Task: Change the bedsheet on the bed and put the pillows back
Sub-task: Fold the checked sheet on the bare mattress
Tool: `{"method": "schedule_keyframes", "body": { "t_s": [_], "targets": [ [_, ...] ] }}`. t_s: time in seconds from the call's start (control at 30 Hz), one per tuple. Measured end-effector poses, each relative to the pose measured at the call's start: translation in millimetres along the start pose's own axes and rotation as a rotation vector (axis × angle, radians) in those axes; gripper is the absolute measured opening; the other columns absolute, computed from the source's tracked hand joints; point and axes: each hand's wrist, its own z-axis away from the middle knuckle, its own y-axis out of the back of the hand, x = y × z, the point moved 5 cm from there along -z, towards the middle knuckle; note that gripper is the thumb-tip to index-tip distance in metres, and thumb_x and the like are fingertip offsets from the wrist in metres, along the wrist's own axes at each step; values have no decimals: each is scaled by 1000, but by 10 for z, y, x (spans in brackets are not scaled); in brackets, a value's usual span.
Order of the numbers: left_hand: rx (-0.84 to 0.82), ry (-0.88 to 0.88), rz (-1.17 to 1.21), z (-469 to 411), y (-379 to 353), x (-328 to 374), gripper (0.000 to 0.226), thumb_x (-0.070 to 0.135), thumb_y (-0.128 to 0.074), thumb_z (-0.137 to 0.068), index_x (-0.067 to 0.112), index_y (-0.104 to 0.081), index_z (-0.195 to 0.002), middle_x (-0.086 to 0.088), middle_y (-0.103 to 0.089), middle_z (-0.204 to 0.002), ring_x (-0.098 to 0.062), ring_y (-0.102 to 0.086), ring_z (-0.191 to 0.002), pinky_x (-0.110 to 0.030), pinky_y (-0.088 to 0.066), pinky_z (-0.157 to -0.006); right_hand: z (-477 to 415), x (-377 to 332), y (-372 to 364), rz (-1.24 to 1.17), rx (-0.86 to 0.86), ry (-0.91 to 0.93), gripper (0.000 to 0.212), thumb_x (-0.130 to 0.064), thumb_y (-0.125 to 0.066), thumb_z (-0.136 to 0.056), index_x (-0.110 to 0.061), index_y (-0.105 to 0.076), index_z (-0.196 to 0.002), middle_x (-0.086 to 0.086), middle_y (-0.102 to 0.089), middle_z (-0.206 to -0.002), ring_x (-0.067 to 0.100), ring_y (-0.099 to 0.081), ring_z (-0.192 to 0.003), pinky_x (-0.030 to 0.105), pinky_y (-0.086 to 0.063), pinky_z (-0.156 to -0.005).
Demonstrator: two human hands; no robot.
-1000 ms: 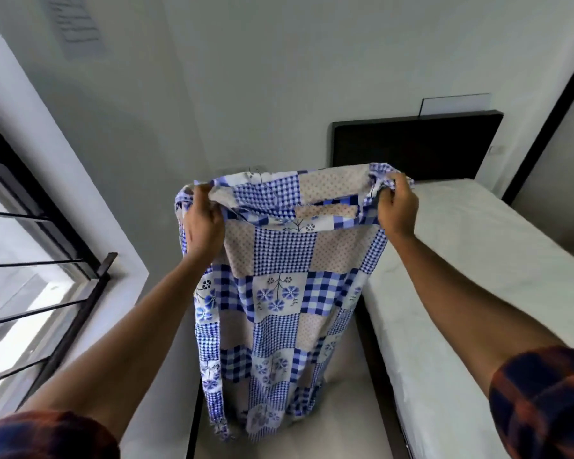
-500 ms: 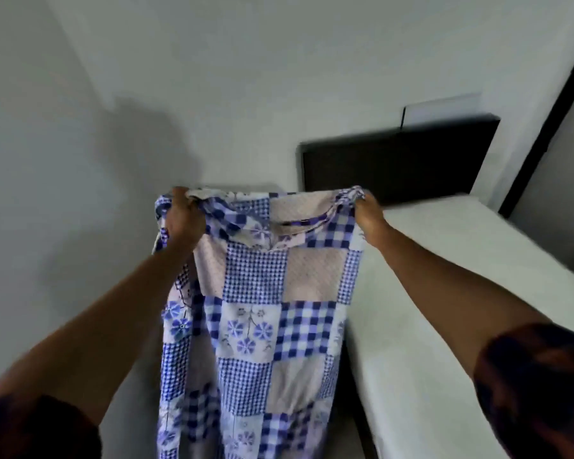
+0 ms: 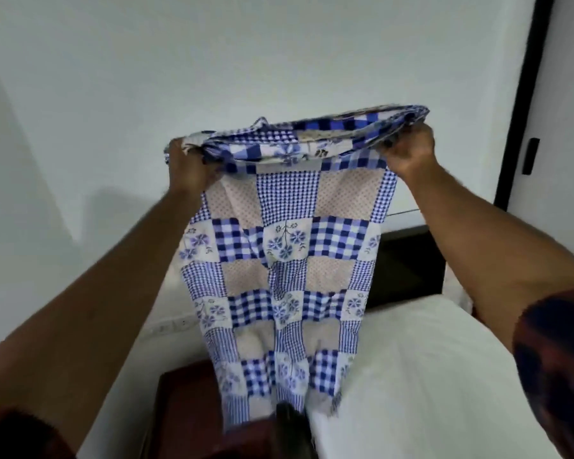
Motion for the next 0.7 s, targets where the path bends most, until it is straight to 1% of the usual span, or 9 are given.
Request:
{"method": "schedule_keyframes", "body": {
  "t_s": [0.03,0.07,0.13,0.27,0.33,0.47,0.53,0.63,0.7],
  "targets": [
    [-57,-29,-17,211,-139,133,24,16,-44,-91,3,-58,-107,-12,-58,-76,-12,-54,-48,-22,-41,-47,42,-139,81,-30,25,30,26,-18,-42,-97,-6,-65,-99,17,-68,-99,31,-69,-93,43,-59,-87],
    [-92,-55,-40,366,-231,211,23,16,-42,-92,5,-55,-109,-12,-61,-79,-14,-59,-52,-24,-44,-47,8,-265,99,-59,13,31,31,-17,-43,-93,-4,-64,-112,20,-64,-117,37,-64,-114,51,-50,-102],
    [-90,-81,-71,725,-288,202,24,18,-38,-95,20,-52,-114,-15,-69,-95,-22,-70,-70,-28,-51,-52,127,-487,205,-76,-23,43,37,-17,-40,-94,-2,-61,-122,23,-57,-131,44,-50,-132,59,-37,-113],
    [-73,-193,-184,1620,-238,36,25,19,-41,-88,20,-54,-109,-4,-71,-93,-26,-71,-79,-44,-59,-67,943,-664,644,-24,77,66,37,-21,-38,-98,-1,-69,-96,22,-70,-103,39,-67,-105,55,-47,-104],
    [-134,-146,-199,2174,-184,-248,21,20,-40,-90,21,-51,-108,0,-71,-90,-26,-73,-76,-48,-59,-67,1335,-644,939,28,126,79,30,-23,-39,-98,-7,-64,-94,18,-67,-100,35,-62,-107,54,-51,-99],
    [-264,33,-187,3411,-130,-759,21,18,-44,-93,15,-53,-112,-7,-68,-101,-20,-71,-72,-36,-60,-64,2271,-534,1836,87,404,52,54,-31,-28,-102,-10,-71,-78,13,-72,-93,30,-70,-91,41,-57,-87],
    [-328,140,-226,4035,-46,-968,19,20,-46,-93,28,-57,-107,-6,-70,-103,-20,-72,-78,-31,-59,-69,2785,-527,2356,150,485,58,37,-32,-37,-94,-12,-67,-86,13,-65,-106,31,-63,-104,46,-53,-96],
    [-447,275,-256,4949,77,-1146,20,15,-44,-100,31,-55,-100,-5,-69,-102,-24,-73,-81,-31,-58,-63,3541,-577,3113,310,570,75,22,-34,-46,-81,-17,-58,-85,11,-60,-95,27,-61,-105,46,-44,-107],
    [-519,342,-305,5566,118,-1149,15,12,-44,-102,22,-55,-105,-3,-67,-100,-22,-73,-79,-31,-58,-60,4195,-611,3329,287,643,42,27,-36,-37,-95,-20,-52,-79,5,-56,-85,23,-59,-89,35,-51,-92]
  ]
}}
